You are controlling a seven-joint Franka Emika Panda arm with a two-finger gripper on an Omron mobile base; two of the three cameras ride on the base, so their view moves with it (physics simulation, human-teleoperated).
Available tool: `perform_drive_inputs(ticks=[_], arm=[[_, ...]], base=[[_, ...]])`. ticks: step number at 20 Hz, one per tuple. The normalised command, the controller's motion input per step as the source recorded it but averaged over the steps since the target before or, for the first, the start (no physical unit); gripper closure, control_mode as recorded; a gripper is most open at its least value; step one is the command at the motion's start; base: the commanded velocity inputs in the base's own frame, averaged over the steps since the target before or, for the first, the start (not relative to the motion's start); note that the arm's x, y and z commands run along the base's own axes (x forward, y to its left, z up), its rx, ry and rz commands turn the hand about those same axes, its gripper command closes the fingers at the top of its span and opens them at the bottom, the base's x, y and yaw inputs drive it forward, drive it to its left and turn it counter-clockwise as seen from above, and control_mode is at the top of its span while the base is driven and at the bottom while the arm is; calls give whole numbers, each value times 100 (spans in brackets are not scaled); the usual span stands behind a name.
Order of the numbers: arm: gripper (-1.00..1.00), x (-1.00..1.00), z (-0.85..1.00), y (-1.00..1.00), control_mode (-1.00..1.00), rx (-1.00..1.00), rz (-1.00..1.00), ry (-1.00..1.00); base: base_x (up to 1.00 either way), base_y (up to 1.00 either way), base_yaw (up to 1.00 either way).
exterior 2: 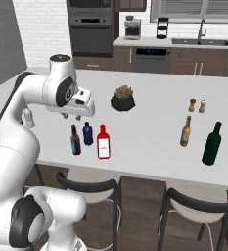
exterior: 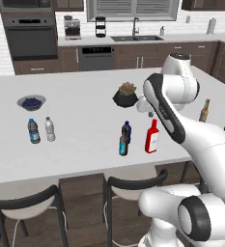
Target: Move the plastic bottles in the middle to the plastics group, and the glass bottles in the middle to the glass group.
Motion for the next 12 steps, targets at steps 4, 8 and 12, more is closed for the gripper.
perform_drive_inputs(ticks=[4,8,12], arm=[[-100,-29,0,-1,-100,1,-2,0],[-100,-62,-14,-7,-100,1,-18,-1],[-100,-46,-4,-61,-100,4,-31,0]], base=[[0,0,0],[0,0,0],[0,0,0]])
